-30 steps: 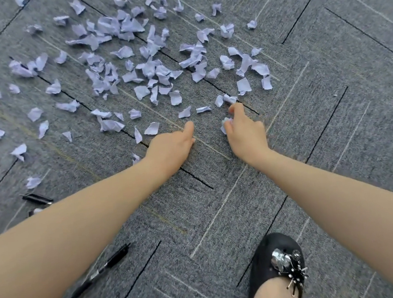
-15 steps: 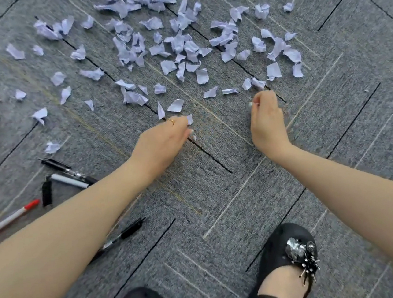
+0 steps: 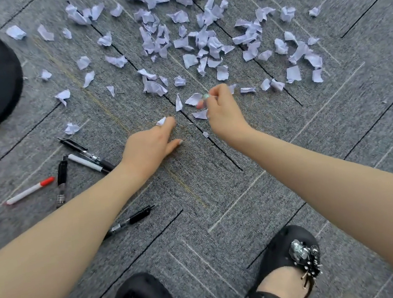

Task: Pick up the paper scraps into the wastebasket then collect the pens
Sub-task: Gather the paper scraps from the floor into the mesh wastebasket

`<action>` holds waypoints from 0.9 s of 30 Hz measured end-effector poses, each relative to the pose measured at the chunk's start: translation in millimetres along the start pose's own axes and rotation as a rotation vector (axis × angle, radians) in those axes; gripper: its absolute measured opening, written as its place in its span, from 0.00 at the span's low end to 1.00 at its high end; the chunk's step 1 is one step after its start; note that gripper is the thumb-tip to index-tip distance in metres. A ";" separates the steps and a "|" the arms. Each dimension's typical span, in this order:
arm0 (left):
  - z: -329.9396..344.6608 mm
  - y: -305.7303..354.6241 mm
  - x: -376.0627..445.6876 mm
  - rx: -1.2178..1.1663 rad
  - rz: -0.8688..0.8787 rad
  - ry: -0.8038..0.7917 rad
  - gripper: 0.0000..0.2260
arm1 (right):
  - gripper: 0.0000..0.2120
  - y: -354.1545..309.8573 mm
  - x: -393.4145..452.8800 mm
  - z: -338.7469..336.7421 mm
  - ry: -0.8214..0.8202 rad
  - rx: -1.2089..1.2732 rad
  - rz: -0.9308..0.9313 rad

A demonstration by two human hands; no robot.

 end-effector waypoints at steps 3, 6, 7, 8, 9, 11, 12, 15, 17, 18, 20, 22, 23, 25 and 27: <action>-0.7 -19.1 -3.3 -0.142 -0.148 -0.026 0.15 | 0.05 -1.6 -3.5 1.1 -0.028 -0.152 -0.070; 1.4 -38.8 -8.3 -0.246 -0.300 -0.016 0.13 | 0.06 0.0 -9.6 0.4 -0.029 -0.464 -0.282; 1.6 -40.3 -8.0 -0.244 -0.303 -0.016 0.12 | 0.09 1.4 -13.0 2.2 -0.040 -0.593 -0.358; 1.8 -40.2 -6.7 -0.238 -0.299 -0.021 0.11 | 0.12 4.4 -16.5 5.0 -0.061 -0.712 -0.419; 1.7 -40.5 -4.7 -0.238 -0.302 -0.025 0.10 | 0.15 8.6 -19.7 6.8 -0.078 -0.811 -0.460; -1.3 -40.4 0.1 -0.253 -0.318 -0.022 0.11 | 0.16 17.9 -22.9 4.5 -0.068 -0.908 -0.486; -4.3 -39.4 2.9 -0.255 -0.317 -0.011 0.12 | 0.14 21.0 -23.0 1.8 -0.046 -0.908 -0.489; -16.4 -27.6 16.5 -0.206 -0.237 0.023 0.16 | 0.09 25.3 -22.8 1.9 -0.033 -0.874 -0.504; -23.3 -17.2 29.1 -0.225 -0.181 0.034 0.17 | 0.08 26.1 -22.1 3.3 -0.038 -0.820 -0.480; -26.4 -12.1 35.9 -0.247 -0.155 0.036 0.16 | 0.08 26.7 -20.8 1.9 -0.034 -0.763 -0.446; -29.1 -1.8 49.6 -0.265 -0.091 0.020 0.10 | 0.10 24.6 -16.0 -5.4 0.000 -0.606 -0.369; -24.0 7.2 59.5 -0.236 -0.027 -0.057 0.09 | 0.10 18.2 -9.7 -11.9 0.030 -0.460 -0.315; -19.5 9.8 62.5 -0.223 -0.013 -0.104 0.12 | 0.10 14.0 -6.5 -13.3 0.033 -0.420 -0.303; -11.6 11.8 63.9 -0.198 -0.007 -0.167 0.16 | 0.08 6.4 -0.7 -11.8 0.020 -0.408 -0.295; -7.4 13.6 60.9 -0.179 -0.010 -0.168 0.11 | 0.06 1.6 1.7 -7.4 0.007 -0.440 -0.323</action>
Point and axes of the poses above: each hand's wrist, its own x-axis towards the middle knuckle, its own z-axis out of the palm, y = z × x, the point moved 7 cm from there along x, towards the middle knuckle, and after that the axes turned 4 degrees about y, right-handed, at the moved point
